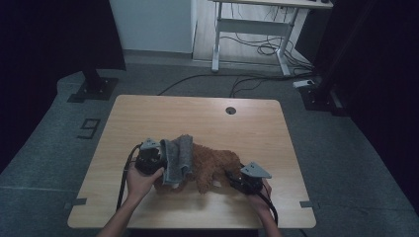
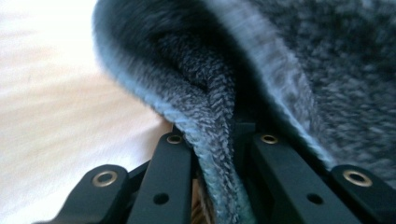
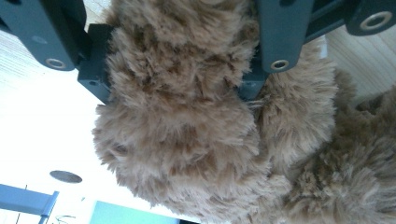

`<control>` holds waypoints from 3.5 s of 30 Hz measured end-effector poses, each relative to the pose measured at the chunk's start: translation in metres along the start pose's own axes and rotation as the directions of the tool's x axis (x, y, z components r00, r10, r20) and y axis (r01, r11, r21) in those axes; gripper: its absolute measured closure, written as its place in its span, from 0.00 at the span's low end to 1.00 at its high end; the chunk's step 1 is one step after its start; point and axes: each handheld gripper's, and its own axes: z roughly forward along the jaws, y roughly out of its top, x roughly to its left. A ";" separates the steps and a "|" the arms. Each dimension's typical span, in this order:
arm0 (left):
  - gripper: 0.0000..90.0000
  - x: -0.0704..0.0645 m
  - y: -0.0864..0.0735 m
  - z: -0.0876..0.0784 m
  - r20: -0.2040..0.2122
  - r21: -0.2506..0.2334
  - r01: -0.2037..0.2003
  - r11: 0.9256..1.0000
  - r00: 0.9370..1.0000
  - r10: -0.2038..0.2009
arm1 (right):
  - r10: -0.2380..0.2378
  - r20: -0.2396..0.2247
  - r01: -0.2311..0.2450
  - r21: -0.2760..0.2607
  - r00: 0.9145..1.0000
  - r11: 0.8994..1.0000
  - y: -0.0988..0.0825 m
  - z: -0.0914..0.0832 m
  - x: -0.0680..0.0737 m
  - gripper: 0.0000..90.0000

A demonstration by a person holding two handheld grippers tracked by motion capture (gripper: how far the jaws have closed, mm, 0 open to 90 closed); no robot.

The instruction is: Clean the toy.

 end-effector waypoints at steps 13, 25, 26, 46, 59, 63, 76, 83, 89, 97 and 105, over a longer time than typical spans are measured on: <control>0.91 0.015 -0.020 0.014 0.058 0.060 0.086 0.995 0.994 -0.089 | 0.021 -0.016 -0.021 0.003 1.000 1.000 0.000 -0.002 -0.001 0.50; 0.91 0.021 -0.031 0.020 0.091 0.063 0.129 0.990 0.987 -0.134 | 0.167 -0.116 -0.160 0.071 0.979 0.985 0.002 -0.004 -0.014 0.25; 0.91 0.021 -0.031 0.021 0.094 0.062 0.129 0.990 0.986 -0.135 | 0.194 -0.127 -0.183 0.089 0.973 0.979 0.003 -0.002 -0.017 0.24; 0.93 0.017 -0.023 0.032 0.203 0.023 0.172 0.985 0.964 -0.173 | 0.125 -0.227 -0.115 0.055 0.966 0.992 0.009 0.004 -0.014 0.51; 0.93 0.018 0.011 0.020 0.190 -0.084 0.117 0.990 0.977 -0.099 | -0.130 -0.078 0.115 -0.169 0.988 0.979 0.021 0.003 -0.007 0.44; 0.93 0.022 0.000 0.024 0.196 -0.054 0.139 0.989 0.972 -0.126 | -0.218 -0.053 0.215 -0.062 0.975 0.975 0.004 0.014 -0.005 0.40; 0.92 0.013 0.011 -0.027 0.159 -0.161 0.126 0.979 0.982 -0.100 | -0.178 -0.100 0.175 -0.036 0.979 0.984 0.000 0.001 -0.011 0.35; 0.91 -0.038 0.053 -0.040 0.187 -0.210 -0.013 0.978 0.981 0.053 | -0.167 -0.089 0.165 -0.030 0.982 0.986 0.001 0.001 -0.009 0.35; 0.91 -0.087 0.084 0.008 0.232 -0.139 -0.085 0.987 0.966 0.116 | -0.147 -0.090 0.145 -0.022 0.985 0.989 0.001 0.001 -0.009 0.36; 0.91 -0.133 0.094 0.076 0.291 -0.035 -0.128 0.991 0.947 0.132 | -0.138 -0.086 0.137 -0.022 0.987 0.990 0.000 0.001 -0.009 0.36; 0.92 -0.139 0.084 0.096 0.231 0.007 -0.152 0.988 0.962 0.147 | -0.121 -0.072 0.122 -0.003 0.990 0.993 -0.003 0.001 -0.010 0.38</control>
